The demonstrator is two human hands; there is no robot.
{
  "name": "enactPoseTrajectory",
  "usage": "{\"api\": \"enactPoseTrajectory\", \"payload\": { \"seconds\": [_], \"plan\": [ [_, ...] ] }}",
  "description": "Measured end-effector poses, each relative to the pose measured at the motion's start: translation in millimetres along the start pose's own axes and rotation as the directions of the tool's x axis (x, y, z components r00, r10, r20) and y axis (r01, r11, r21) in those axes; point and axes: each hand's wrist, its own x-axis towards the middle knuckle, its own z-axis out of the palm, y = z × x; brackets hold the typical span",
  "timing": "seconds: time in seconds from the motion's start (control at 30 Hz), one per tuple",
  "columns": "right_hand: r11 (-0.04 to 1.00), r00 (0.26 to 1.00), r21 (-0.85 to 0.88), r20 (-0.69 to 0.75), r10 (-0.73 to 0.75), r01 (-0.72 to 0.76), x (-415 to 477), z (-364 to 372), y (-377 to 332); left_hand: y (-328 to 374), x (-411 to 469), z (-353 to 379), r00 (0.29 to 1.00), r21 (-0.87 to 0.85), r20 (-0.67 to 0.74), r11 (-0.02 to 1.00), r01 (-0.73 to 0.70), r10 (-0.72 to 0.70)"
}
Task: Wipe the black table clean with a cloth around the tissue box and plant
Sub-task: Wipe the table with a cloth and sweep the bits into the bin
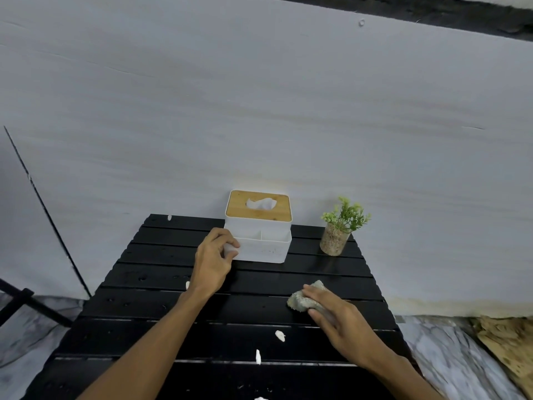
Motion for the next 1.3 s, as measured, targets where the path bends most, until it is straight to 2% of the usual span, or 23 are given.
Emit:
{"api": "enactPoseTrajectory", "payload": {
  "seconds": [0.07,0.13,0.23,0.3,0.43,0.57,0.63,0.7,0.73,0.8,0.9,0.97,1.03,1.07,1.13,1.2,1.3],
  "plan": [
    [1.000,0.999,-0.001,-0.029,0.018,-0.018,0.1,1.5,-1.3,0.2,-1.1,-0.8,1.000,0.025,0.002,1.000,-0.002,0.002],
    [0.996,0.987,0.043,-0.138,0.078,-0.073,2.9,2.8,-4.3,1.9,-2.1,-3.5,1.000,0.068,0.026,0.998,-0.018,0.016],
    [0.971,0.896,0.074,-0.374,0.240,-0.229,13.6,10.0,-5.8,8.2,-1.7,-14.2,0.995,0.148,0.090,0.987,-0.065,0.052],
    [0.944,0.850,0.050,-0.420,0.317,-0.327,23.1,17.5,-7.1,14.5,-1.2,-28.2,0.993,0.150,0.093,0.986,-0.080,0.066],
    [0.959,0.905,-0.079,-0.359,0.228,-0.273,47.4,40.1,-27.6,25.0,-10.9,-79.6,0.998,0.079,-0.002,0.995,-0.058,0.059],
    [0.995,0.994,-0.003,-0.030,0.103,-0.103,60.3,60.0,-75.8,17.7,-42.7,-145.6,0.999,0.099,-0.046,0.995,0.006,-0.001],
    [1.000,0.988,0.017,0.151,0.015,-0.018,56.8,64.6,-94.2,11.4,-62.6,-175.3,0.999,0.144,-0.039,0.990,0.016,-0.011],
    [0.995,0.967,0.058,0.239,-0.090,0.078,47.8,64.1,-110.8,5.2,-82.4,-198.5,0.999,0.171,-0.030,0.984,0.044,-0.039],
    [0.988,0.960,0.099,0.246,-0.137,0.115,42.1,63.7,-118.5,2.1,-91.8,-207.0,0.996,0.176,-0.027,0.981,0.083,-0.079],
    [0.970,0.968,0.229,0.212,-0.131,0.081,28.5,61.5,-130.8,-2.4,-108.5,-217.3,0.987,0.184,-0.017,0.970,0.160,-0.159],
    [0.934,0.998,0.356,-0.035,0.053,-0.038,25.2,52.3,-132.3,-9.9,-129.7,-226.0,0.987,0.256,0.038,0.956,0.141,-0.156],
    [0.956,0.947,0.245,-0.235,0.220,-0.162,34.8,49.8,-110.4,-14.9,-142.7,-227.3,0.986,0.319,0.108,0.944,0.087,-0.127],
    [0.921,0.878,0.183,-0.286,0.384,-0.344,48.8,55.3,-85.1,-19.1,-153.9,-227.4,0.976,0.405,0.146,0.910,0.088,-0.160],
    [0.909,0.859,0.138,-0.298,0.416,-0.393,54.9,61.5,-78.9,-20.4,-159.1,-226.1,0.970,0.449,0.149,0.887,0.105,-0.191],
    [0.915,0.870,0.021,-0.299,0.391,-0.404,67.9,78.0,-81.4,-20.2,-165.6,-220.5,0.953,0.492,0.170,0.859,0.138,-0.251],
    [0.943,0.918,-0.072,-0.266,0.296,-0.325,82.8,98.5,-99.0,-20.7,-168.3,-213.9,0.936,0.502,0.194,0.849,0.163,-0.294],
    [0.971,0.955,-0.042,-0.195,0.223,-0.235,104.9,121.7,-131.8,-23.5,-170.7,-207.1,0.928,0.536,0.183,0.824,0.183,-0.325]
  ]
}}
